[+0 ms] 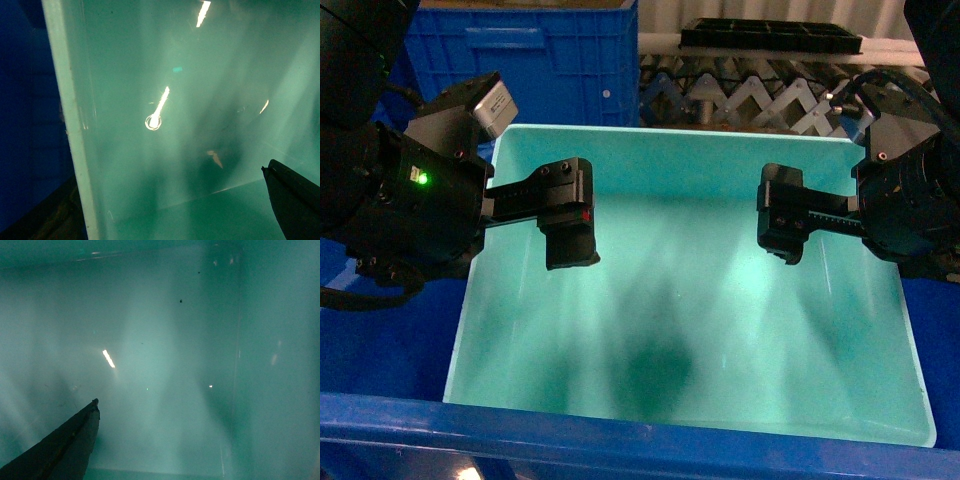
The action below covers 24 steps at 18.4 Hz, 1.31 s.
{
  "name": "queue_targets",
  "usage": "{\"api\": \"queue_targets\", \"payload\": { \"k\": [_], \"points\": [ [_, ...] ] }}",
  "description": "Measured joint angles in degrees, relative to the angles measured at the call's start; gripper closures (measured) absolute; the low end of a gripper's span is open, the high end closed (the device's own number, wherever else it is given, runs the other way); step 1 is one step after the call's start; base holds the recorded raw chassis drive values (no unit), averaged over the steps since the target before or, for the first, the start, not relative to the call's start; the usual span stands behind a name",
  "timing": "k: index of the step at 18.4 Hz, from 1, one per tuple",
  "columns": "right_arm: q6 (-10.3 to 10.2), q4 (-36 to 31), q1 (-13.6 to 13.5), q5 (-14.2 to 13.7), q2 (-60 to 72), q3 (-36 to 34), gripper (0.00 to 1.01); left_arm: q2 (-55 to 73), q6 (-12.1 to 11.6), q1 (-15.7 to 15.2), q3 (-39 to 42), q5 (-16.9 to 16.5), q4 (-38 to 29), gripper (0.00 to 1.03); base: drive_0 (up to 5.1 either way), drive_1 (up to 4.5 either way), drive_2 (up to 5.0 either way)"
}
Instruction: Stack blue boxes stably on right
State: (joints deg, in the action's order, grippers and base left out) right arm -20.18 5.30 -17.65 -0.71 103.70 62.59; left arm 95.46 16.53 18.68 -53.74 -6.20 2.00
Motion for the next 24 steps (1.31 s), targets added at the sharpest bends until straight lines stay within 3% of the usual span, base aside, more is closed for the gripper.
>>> {"api": "queue_targets", "payload": {
  "k": [9, 10, 11, 12, 13, 14, 15, 16, 17, 18, 19, 21, 24],
  "points": [
    [0.2, 0.3, 0.0, -0.8, 0.0, 0.0, 0.03, 0.0, 0.0, 0.0, 0.0, -0.1, -0.1, 0.05, 0.0, 0.0, 0.0],
    [1.4, 1.8, 0.0, -2.7, 0.0, 0.0, 0.03, 0.0, 0.0, 0.0, 0.0, -0.5, -0.2, 0.05, 0.0, 0.0, 0.0],
    [5.8, 8.6, 3.7, -8.4, 0.1, 1.5, 0.03, 0.0, 0.0, 0.7, 0.0, -1.5, -0.4, 0.05, 0.0, 0.0, 0.0],
    [6.5, 11.2, 6.1, -5.7, -2.0, 2.6, 0.03, 0.0, 0.0, 0.7, 0.0, -1.6, -0.5, 0.05, 0.0, 0.0, 0.0],
    [4.3, 13.1, 4.4, -2.0, -8.1, 3.0, 0.03, 0.0, 0.0, 0.7, 0.0, -1.6, -0.5, 0.05, 0.0, 0.0, 0.0],
    [4.1, 13.1, 4.3, -1.8, -8.2, 3.2, 0.03, 0.0, 0.0, 0.7, 0.0, -1.6, -0.5, 0.05, 0.0, 0.0, 0.0],
    [4.4, 8.9, 4.2, -2.9, -7.5, 1.9, 0.04, 0.0, 0.0, 0.7, 0.0, -1.6, -0.5, 0.05, 0.0, 0.0, 0.0],
    [9.3, -16.5, 4.8, -8.6, -8.5, -7.9, 0.16, 0.3, -0.9, 1.2, 2.1, 1.6, -8.9, 0.08, 0.0, 0.0, 0.0],
    [12.9, -29.3, 5.2, -10.1, -10.4, -15.9, 0.26, 0.3, -5.6, 1.6, 8.7, 11.8, -28.0, 0.18, 0.0, 0.0, 0.0],
    [15.6, -39.8, 6.0, -9.7, -12.8, -23.1, 0.35, -0.5, -9.4, 0.9, 15.6, 18.2, -39.8, 0.27, 0.0, 0.0, 0.0],
    [17.4, -50.1, 7.7, -9.5, -15.6, -29.1, 0.46, -2.8, -12.2, -1.1, 23.3, 21.9, -50.3, 0.38, 0.0, 0.0, 0.0],
    [18.8, -61.8, 9.8, -8.3, -22.2, -35.9, 0.68, -10.2, -14.5, -5.0, 30.4, 21.4, -63.7, 0.6, 0.0, 0.0, 0.0],
    [19.9, -61.5, 11.4, -5.6, -28.5, -45.3, 0.99, -17.3, -15.5, -7.8, 39.5, 16.8, -66.1, 0.94, 0.0, 0.0, 0.0]
  ]
}}
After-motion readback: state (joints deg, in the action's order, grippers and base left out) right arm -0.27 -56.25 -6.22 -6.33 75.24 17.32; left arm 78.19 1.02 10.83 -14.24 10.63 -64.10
